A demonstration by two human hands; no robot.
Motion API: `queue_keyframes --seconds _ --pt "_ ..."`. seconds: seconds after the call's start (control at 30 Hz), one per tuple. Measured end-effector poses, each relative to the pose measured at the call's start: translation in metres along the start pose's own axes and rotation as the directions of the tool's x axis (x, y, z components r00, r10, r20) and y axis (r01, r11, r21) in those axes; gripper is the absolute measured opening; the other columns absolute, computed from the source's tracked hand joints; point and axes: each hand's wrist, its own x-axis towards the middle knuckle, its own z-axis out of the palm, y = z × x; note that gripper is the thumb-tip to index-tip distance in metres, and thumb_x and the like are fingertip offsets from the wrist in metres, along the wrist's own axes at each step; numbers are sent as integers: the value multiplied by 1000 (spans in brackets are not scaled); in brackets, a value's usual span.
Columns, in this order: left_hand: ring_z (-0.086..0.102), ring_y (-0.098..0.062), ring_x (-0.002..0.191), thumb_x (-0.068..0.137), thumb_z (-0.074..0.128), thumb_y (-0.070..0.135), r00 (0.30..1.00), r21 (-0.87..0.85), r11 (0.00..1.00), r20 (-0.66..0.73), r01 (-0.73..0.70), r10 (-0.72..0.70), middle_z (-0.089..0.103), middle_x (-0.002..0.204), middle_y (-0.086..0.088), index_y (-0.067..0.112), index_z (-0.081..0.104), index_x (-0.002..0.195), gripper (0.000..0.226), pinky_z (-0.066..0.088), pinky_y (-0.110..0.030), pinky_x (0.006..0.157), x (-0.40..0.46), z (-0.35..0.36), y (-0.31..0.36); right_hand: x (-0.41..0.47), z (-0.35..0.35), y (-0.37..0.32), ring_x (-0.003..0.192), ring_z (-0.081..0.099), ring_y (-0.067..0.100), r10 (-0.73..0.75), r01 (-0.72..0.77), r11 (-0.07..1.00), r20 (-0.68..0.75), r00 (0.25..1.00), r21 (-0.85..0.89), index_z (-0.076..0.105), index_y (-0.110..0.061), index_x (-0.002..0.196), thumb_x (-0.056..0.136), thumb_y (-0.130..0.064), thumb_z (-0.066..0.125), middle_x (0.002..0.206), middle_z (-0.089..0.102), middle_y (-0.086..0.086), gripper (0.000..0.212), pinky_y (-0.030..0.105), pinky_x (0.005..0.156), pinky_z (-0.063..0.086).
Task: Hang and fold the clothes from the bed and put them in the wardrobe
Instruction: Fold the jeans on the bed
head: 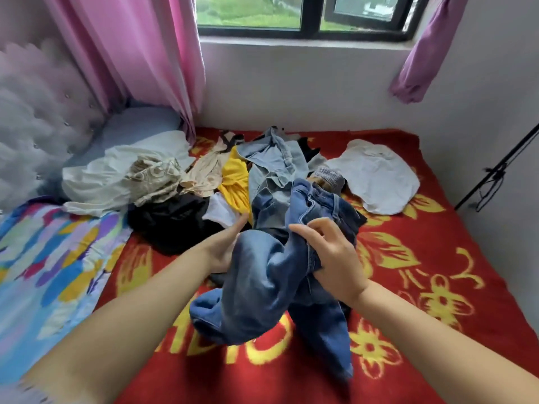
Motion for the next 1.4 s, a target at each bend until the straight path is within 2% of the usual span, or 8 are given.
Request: queue_keyframes --seconds 0.33,0.47,0.63,0.77,0.9,1.03,1.17,1.4 --pt "67 -26 91 88 61 30 994 -70 992 12 -104 105 68 113 -16 8 65 110 31 51 -39 92 23 80 -18 -42 -20 -10 79 61 24 -450 531 833 368 814 -155 69 -20 117 75 -6 53 100 65 9 47 29 68 48" --pt "69 -25 82 90 53 16 945 -65 944 7 -325 326 70 102 -16 11 64 107 20 58 -36 77 14 77 -4 -37 -28 3 129 38 18 -107 303 939 701 705 -162 21 -33 151 79 -39 68 141 41 -1 86 43 115 25" --pt "71 -24 70 90 55 23 917 -40 916 -22 -400 399 73 84 -15 11 72 84 21 58 -32 61 -17 59 21 23 -67 32 141 21 19 218 -222 975 157 963 5 11 -24 152 76 -44 76 154 26 5 102 34 115 16" --pt "71 -24 72 82 63 24 888 44 886 20 -461 460 73 85 -12 15 65 94 15 58 -33 62 -32 62 23 49 -59 30 116 54 24 437 -411 895 511 740 -171 35 -14 144 79 -34 75 129 57 6 79 28 88 43" --pt "72 -11 76 92 59 36 843 138 836 -9 -531 537 75 80 7 28 55 96 10 55 -24 59 -34 49 15 64 -56 14 70 57 27 421 -404 905 422 803 -135 59 -1 78 83 -12 61 70 60 11 13 21 53 36" --pt "64 -20 110 72 49 69 945 -16 951 109 -308 308 68 119 -1 29 59 122 65 54 -39 89 -38 8 0 103 -89 -5 54 49 7 475 -534 830 296 829 163 62 -12 73 82 1 58 66 54 -2 17 9 45 35" --pt "67 -26 98 79 73 29 983 207 978 -170 -35 71 71 107 -14 7 66 112 40 52 -41 90 -28 -17 -37 127 -114 -20 58 57 7 522 -624 762 404 751 176 66 -16 76 82 -5 63 74 64 -1 14 15 55 49" --pt "59 -14 64 87 58 -2 551 294 882 -695 -368 462 62 88 -12 -5 64 110 23 42 -14 46 -62 -53 -3 113 -65 -85 97 61 22 428 -634 770 684 591 67 60 -9 101 77 -32 69 107 62 4 34 40 93 46"
